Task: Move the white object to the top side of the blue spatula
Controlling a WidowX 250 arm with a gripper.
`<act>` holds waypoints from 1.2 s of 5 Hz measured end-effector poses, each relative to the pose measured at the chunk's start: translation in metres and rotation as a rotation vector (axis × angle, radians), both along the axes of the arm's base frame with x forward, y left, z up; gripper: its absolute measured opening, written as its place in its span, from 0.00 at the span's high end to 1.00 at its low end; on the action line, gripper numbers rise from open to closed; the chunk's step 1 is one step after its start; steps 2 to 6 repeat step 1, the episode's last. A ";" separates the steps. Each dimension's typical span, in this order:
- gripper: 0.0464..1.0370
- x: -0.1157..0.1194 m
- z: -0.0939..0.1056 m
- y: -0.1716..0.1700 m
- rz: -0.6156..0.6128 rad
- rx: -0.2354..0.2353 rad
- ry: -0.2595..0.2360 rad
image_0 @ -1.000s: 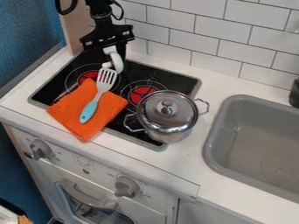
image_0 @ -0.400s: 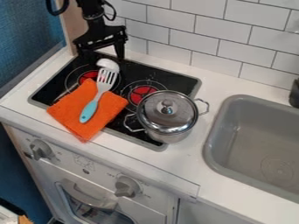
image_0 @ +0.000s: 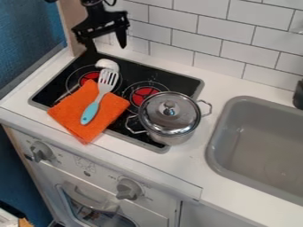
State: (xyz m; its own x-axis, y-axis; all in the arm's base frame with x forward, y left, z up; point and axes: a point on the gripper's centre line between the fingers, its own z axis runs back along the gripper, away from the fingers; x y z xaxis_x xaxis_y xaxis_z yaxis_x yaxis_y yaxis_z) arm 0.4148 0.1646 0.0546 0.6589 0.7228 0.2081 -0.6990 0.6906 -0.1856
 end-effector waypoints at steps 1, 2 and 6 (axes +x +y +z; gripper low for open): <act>0.04 -0.005 0.027 -0.002 0.024 0.012 -0.043; 0.04 -0.005 0.027 -0.002 0.024 0.012 -0.043; 0.04 -0.005 0.027 -0.002 0.024 0.012 -0.043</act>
